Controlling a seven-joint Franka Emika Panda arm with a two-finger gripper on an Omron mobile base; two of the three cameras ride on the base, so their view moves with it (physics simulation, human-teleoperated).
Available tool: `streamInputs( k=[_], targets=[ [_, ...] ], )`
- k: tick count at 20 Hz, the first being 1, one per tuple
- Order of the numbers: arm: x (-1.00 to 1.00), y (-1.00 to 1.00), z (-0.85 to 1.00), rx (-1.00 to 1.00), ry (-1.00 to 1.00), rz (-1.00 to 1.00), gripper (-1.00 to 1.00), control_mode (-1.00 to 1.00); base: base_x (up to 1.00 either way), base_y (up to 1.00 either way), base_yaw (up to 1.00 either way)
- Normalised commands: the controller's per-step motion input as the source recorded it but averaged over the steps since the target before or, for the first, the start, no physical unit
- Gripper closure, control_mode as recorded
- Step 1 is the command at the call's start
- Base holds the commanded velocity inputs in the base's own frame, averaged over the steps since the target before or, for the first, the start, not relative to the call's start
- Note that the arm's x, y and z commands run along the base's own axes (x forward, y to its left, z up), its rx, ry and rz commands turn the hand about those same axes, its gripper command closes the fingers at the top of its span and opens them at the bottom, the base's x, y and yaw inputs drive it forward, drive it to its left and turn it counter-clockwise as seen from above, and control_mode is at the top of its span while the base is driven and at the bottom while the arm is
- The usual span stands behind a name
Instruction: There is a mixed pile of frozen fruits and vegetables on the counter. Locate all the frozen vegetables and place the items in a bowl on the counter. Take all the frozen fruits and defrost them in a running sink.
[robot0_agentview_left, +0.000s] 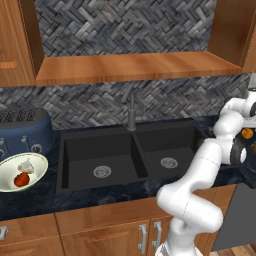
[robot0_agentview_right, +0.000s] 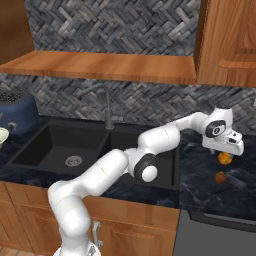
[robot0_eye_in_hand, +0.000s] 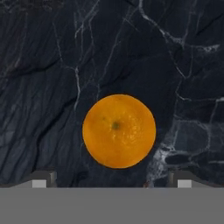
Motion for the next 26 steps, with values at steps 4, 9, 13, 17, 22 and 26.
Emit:
streamInputs(
  k=[4,9,13,17,22,26],
  targets=[
    [0.15,-0.12,-0.05,0.02,0.00,0.00,-1.00,-1.00,0.00,0.00,0.00],
    [0.15,-0.15,-0.02,0.02,0.00,0.00,-1.00,-1.00,0.00,0.00,0.00],
    [0.07,-0.20,-0.05,0.04,0.00,0.00,-1.00,-1.00,0.00,0.00,0.00],
    [0.02,-0.22,-0.07,0.05,0.00,0.00,-1.00,-1.00,0.00,0.00,0.00],
    [-0.01,-0.05,-0.04,0.03,0.00,0.00,1.00,-1.00,0.00,0.00,0.00],
    [0.00,0.01,0.03,0.01,0.00,0.00,1.00,-1.00,0.00,0.00,0.00]
  ],
)
